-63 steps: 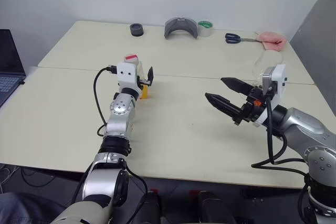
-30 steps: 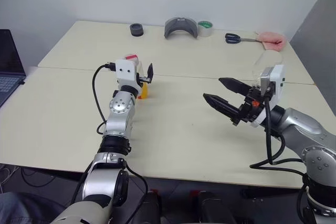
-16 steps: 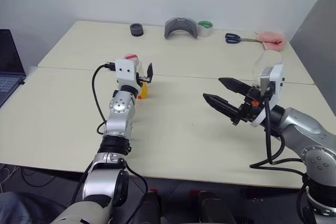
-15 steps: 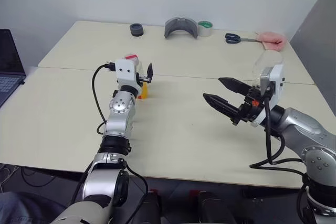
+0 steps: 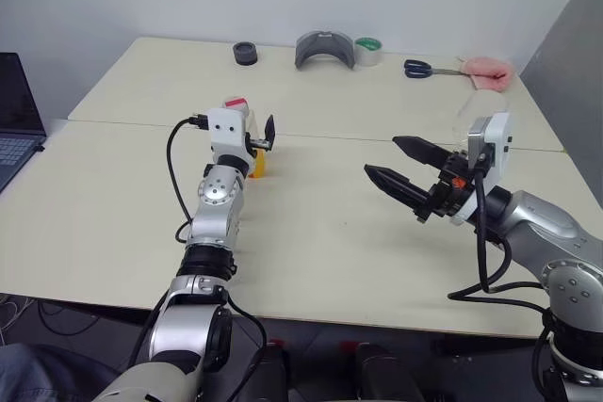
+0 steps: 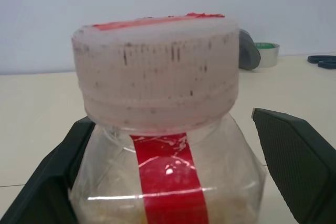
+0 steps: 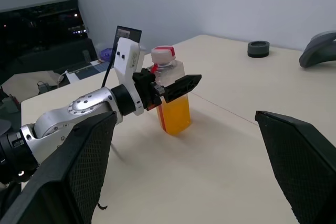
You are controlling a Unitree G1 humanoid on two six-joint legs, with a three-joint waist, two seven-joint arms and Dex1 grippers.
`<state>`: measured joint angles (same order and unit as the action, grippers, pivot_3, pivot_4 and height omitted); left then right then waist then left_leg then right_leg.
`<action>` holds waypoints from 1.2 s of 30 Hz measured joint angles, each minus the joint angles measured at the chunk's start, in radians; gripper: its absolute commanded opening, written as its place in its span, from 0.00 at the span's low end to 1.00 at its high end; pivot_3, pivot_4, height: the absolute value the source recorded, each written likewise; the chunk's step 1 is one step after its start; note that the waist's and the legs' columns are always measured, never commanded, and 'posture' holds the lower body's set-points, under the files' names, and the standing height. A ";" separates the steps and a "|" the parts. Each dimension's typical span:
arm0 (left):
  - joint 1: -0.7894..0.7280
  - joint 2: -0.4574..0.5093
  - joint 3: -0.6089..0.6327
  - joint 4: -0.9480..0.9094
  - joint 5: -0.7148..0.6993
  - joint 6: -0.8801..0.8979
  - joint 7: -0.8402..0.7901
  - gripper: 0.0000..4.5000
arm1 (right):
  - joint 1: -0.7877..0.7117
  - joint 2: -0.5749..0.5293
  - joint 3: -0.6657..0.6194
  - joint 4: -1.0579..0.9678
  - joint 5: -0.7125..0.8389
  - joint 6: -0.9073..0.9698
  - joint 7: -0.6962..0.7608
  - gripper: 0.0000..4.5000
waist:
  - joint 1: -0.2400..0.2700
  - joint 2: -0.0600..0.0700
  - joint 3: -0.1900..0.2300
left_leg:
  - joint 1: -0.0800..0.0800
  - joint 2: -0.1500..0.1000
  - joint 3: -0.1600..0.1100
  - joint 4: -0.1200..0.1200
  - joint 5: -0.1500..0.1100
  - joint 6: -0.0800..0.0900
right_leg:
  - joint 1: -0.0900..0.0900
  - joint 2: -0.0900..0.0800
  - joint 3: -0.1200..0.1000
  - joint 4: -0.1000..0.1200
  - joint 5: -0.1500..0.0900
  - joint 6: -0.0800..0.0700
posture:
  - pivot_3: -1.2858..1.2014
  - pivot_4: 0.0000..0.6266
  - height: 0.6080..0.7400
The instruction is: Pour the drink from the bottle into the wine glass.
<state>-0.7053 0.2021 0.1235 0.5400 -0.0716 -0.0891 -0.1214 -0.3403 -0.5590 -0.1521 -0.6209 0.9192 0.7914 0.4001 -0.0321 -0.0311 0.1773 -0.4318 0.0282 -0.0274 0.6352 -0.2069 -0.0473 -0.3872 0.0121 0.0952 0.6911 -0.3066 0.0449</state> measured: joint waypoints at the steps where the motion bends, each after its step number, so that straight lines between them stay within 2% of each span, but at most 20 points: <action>1: 0.001 0.000 0.000 0.000 0.001 0.000 0.000 0.99 | 0.000 0.000 0.000 0.000 0.000 0.000 -0.001 1.00 | 0.000 0.000 0.000 | 0.000 0.000 0.000 0.000 0.000 0.000 | 0.000 0.000 0.000 0.000 0.000 0.000 | 0.52 0.24 1.00; 3: 0.004 0.000 0.000 0.001 0.001 0.000 0.000 0.99 | 0.000 0.000 0.000 0.000 0.000 0.000 -0.003 1.00 | 0.000 0.000 0.000 | 0.000 0.000 0.000 0.000 0.000 0.000 | 0.000 0.000 0.000 0.000 0.000 0.000 | 0.52 0.24 1.00; 6: 0.006 0.000 0.000 0.001 0.003 0.000 0.000 0.87 | -0.001 0.000 0.000 0.001 0.000 0.000 -0.004 1.00 | 0.000 0.000 0.000 | 0.000 0.000 0.000 0.000 0.000 0.000 | 0.000 0.000 0.000 0.000 0.000 0.000 | 0.52 0.24 1.00; 12: 0.006 0.001 0.001 0.001 0.002 -0.001 0.001 0.45 | -0.001 0.000 0.000 0.008 0.000 0.000 -0.005 1.00 | 0.000 0.000 0.000 | 0.000 0.000 0.000 0.000 0.000 0.000 | 0.000 0.000 0.000 0.000 0.000 0.000 | 0.52 0.24 1.00; 14: 0.006 0.001 0.001 0.001 0.002 -0.001 0.001 0.39 | -0.001 0.000 0.000 0.008 -0.001 0.000 -0.005 1.00 | 0.000 0.000 0.000 | 0.000 0.000 0.000 0.000 0.000 0.000 | 0.000 0.000 0.000 0.000 0.000 0.000 | 0.52 0.24 1.00; 21: 0.005 0.005 0.000 -0.004 0.000 0.011 -0.008 0.39 | -0.002 0.001 0.000 0.008 -0.006 -0.002 -0.007 1.00 | 0.000 0.000 0.000 | 0.000 0.000 0.000 0.000 0.000 0.000 | 0.000 0.000 0.000 0.000 0.000 0.000 | 0.52 0.24 1.00; 24: 0.005 0.024 -0.018 -0.038 -0.002 0.067 -0.061 0.39 | -0.036 0.009 0.001 0.015 0.005 0.006 -0.018 1.00 | -0.001 0.000 0.000 | 0.000 0.000 0.000 0.000 0.000 0.000 | 0.000 0.000 0.000 0.001 0.000 0.000 | 0.52 0.24 1.00; 29: -0.006 0.041 -0.087 -0.143 -0.077 0.213 -0.293 0.39 | -0.193 -0.001 0.029 0.073 0.000 0.026 -0.008 1.00 | 0.000 0.000 0.000 | -0.001 0.000 0.000 0.001 0.000 0.000 | -0.001 0.000 -0.001 0.001 0.000 0.000 | 0.52 0.24 1.00; 36: -0.025 0.026 -0.186 -0.277 -0.161 0.306 -0.530 0.39 | -0.264 0.014 0.087 0.141 -0.044 0.025 0.013 1.00 | -0.001 0.000 0.000 | -0.001 0.000 0.000 0.001 0.000 0.000 | -0.001 0.000 0.000 0.000 0.000 0.000 | 0.52 0.24 1.00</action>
<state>-0.7304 0.2284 -0.0628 0.2627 -0.2326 0.2169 -0.6519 -0.6041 -0.5446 -0.0655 -0.4796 0.8750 0.8168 0.4135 -0.0326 -0.0309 0.1774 -0.4329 0.0285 -0.0270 0.6359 -0.2069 -0.0473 -0.3884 0.0120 0.0954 0.6911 -0.3066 0.0446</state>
